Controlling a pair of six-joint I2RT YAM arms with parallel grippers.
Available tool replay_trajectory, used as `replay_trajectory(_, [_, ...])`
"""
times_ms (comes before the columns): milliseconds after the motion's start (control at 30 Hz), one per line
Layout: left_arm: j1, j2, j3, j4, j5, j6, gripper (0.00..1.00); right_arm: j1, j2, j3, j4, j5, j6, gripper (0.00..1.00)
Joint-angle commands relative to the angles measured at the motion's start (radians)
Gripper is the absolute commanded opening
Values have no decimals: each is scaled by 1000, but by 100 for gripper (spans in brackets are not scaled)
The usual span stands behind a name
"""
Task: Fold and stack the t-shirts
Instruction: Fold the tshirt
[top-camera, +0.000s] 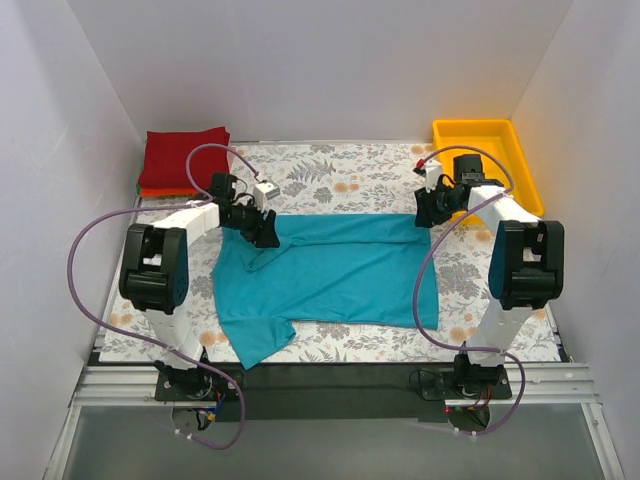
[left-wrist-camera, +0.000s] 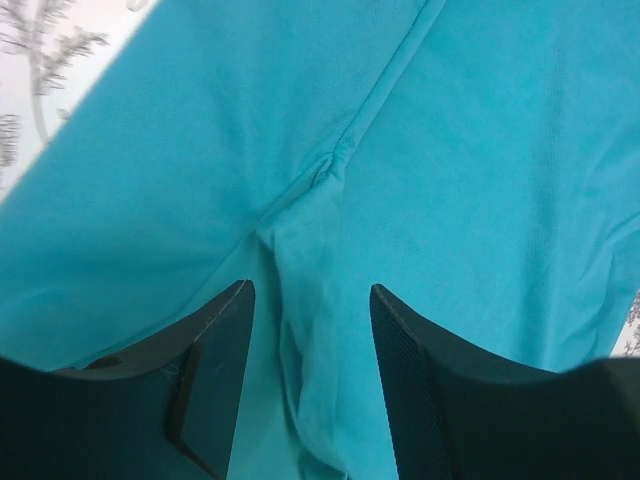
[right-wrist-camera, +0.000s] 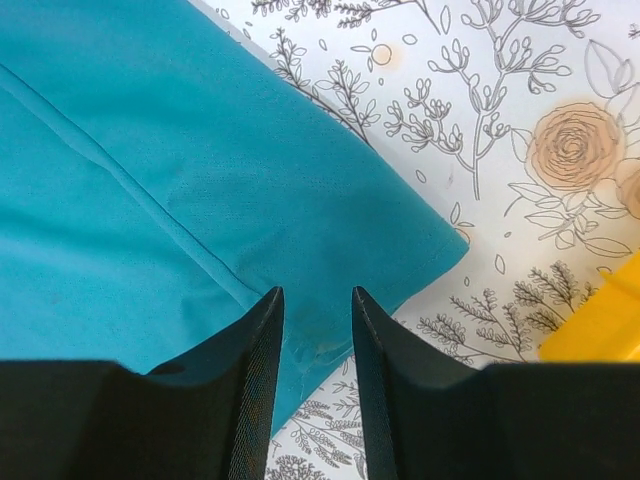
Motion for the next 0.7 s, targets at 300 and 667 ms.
replay_trajectory(300, [-171,-66,-74,-14,-34,41,17,26,64,16,-136,10,-94,17])
replay_trajectory(667, [-172,-149,-114,-192,-86,179,36,26,36,-12,-169,113,-206,1])
